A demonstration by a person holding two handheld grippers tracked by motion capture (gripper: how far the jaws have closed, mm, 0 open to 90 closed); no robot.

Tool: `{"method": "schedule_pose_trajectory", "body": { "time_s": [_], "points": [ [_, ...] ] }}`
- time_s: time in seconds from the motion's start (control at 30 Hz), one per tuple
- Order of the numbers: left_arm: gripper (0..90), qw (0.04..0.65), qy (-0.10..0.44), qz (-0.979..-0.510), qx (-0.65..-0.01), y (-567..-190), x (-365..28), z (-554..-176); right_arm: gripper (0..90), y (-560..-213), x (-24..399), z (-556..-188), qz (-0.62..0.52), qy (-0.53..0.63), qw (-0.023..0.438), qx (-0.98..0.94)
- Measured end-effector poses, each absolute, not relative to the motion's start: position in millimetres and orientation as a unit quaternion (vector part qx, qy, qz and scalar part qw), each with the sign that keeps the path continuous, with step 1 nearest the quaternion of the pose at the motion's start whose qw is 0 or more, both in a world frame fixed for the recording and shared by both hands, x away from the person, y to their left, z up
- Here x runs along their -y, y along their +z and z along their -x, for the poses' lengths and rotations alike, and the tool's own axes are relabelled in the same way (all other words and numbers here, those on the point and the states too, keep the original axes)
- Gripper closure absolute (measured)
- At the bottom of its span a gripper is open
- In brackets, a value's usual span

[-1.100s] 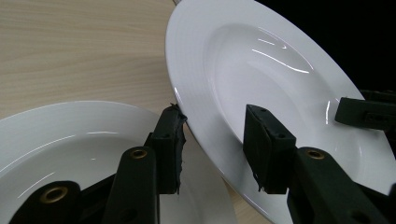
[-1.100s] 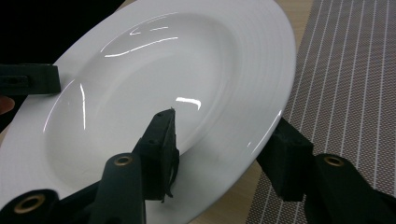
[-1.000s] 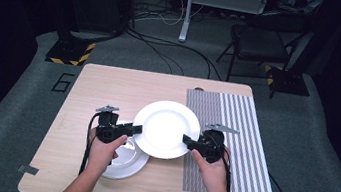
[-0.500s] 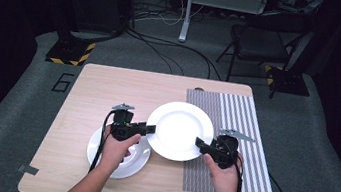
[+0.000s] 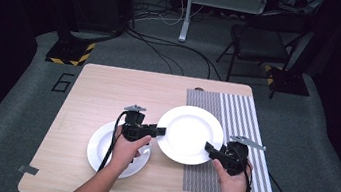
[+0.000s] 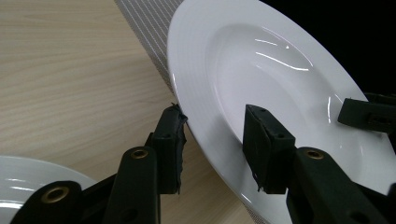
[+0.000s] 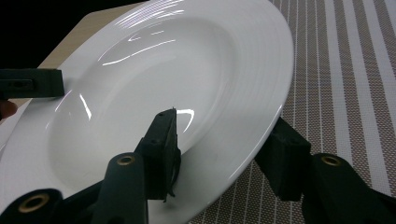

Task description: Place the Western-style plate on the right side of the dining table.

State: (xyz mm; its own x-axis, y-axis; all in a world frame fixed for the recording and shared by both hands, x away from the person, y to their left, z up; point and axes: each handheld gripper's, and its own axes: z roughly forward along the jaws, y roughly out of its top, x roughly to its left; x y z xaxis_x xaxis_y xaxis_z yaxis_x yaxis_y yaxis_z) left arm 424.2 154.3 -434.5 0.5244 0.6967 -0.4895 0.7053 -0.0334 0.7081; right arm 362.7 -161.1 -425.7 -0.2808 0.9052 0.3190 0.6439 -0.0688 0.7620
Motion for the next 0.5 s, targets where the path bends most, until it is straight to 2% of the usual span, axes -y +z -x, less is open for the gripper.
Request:
{"method": "schedule_pose_trajectory", "body": {
  "time_s": [0.5],
  "points": [
    [59.3, 0.497, -0.015, -0.735, -0.461, -438, -122, -430, 50.2, -429, 189, -345, -0.603, 0.436, 0.168, -0.647]
  ]
}}
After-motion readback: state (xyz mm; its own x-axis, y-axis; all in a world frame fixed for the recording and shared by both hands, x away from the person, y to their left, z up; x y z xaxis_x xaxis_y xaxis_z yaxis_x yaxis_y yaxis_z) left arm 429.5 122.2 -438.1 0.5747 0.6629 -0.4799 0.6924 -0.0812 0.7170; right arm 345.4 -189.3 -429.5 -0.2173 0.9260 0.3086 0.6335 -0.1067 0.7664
